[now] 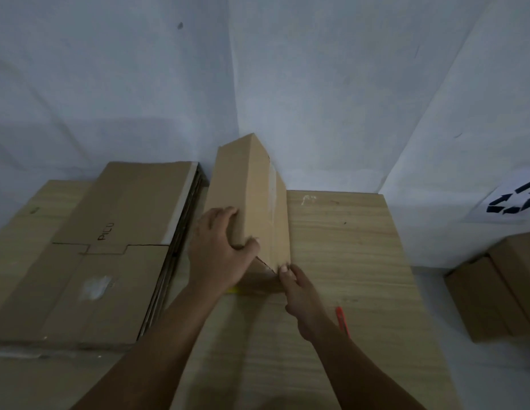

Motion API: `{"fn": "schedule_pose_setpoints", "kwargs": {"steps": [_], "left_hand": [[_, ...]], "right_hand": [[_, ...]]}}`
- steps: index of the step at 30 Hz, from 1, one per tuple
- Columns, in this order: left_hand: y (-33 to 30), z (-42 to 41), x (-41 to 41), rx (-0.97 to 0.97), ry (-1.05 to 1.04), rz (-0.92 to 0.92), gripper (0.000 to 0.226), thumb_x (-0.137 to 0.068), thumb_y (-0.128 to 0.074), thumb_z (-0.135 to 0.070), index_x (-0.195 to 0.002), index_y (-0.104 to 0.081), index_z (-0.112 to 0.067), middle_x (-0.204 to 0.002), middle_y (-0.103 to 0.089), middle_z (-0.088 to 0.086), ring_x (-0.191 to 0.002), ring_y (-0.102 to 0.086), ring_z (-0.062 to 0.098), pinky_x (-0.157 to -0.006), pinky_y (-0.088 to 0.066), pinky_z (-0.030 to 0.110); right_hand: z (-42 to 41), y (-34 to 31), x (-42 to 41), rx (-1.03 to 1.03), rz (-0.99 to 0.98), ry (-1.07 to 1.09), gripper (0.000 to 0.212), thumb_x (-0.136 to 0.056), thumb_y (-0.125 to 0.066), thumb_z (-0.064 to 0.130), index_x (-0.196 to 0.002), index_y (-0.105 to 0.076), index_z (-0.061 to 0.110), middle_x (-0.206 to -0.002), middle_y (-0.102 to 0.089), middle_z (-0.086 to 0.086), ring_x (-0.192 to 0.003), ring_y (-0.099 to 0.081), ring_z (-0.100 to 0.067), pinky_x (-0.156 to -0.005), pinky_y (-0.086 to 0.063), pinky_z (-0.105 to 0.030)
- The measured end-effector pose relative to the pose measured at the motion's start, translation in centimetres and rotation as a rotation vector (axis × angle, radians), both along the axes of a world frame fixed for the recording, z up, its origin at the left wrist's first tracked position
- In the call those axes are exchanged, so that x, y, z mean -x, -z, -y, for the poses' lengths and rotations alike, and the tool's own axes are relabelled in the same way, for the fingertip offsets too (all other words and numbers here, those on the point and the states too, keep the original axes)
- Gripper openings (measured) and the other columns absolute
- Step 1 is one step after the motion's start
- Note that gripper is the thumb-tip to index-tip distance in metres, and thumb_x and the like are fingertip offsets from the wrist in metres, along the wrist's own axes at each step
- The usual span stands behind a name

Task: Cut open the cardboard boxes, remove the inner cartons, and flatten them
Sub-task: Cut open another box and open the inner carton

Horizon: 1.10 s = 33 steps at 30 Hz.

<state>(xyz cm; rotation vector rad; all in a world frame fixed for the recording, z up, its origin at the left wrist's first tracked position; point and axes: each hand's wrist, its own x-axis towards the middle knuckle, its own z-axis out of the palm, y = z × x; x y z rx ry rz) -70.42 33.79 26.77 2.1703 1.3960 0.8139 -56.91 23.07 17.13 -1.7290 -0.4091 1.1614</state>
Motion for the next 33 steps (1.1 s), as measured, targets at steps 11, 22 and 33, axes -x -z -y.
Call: {"fn": "schedule_pose_setpoints", "kwargs": {"steps": [11,22,33], "left_hand": [[8.2,-0.9,2.5,0.581,-0.068,0.642,0.057,-0.080,-0.072,-0.015,-0.134,-0.054,-0.019,-0.121,-0.067,0.001,-0.104,-0.066,0.014,-0.080,-0.056,0.023],[10.8,-2.0,3.8,0.601,0.006,0.349,0.053,-0.097,-0.060,-0.019,-0.147,-0.045,-0.025,-0.139,-0.059,-0.004,-0.123,-0.058,0.015,-0.106,-0.048,0.044],[10.8,-1.5,3.7,0.575,0.035,0.299,0.068,-0.101,-0.057,-0.024,-0.157,-0.021,-0.036,-0.157,-0.036,-0.009,-0.133,-0.039,0.004,-0.111,-0.035,0.031]], "right_hand": [[1.5,-1.1,-0.7,0.062,0.517,0.056,0.079,-0.083,-0.063,0.068,-0.150,-0.031,0.040,-0.139,-0.041,-0.008,-0.125,-0.047,-0.030,-0.094,-0.037,-0.033],[3.2,0.9,-0.7,0.083,0.643,0.044,0.077,-0.089,-0.058,0.063,-0.153,-0.028,0.035,-0.136,-0.050,-0.007,-0.121,-0.050,-0.026,-0.099,-0.046,-0.041],[12.7,5.5,-0.8,0.558,0.816,0.081,0.042,-0.101,-0.042,0.025,-0.143,-0.044,0.028,-0.125,-0.053,-0.006,-0.107,-0.047,-0.023,-0.092,-0.043,-0.040]]}}
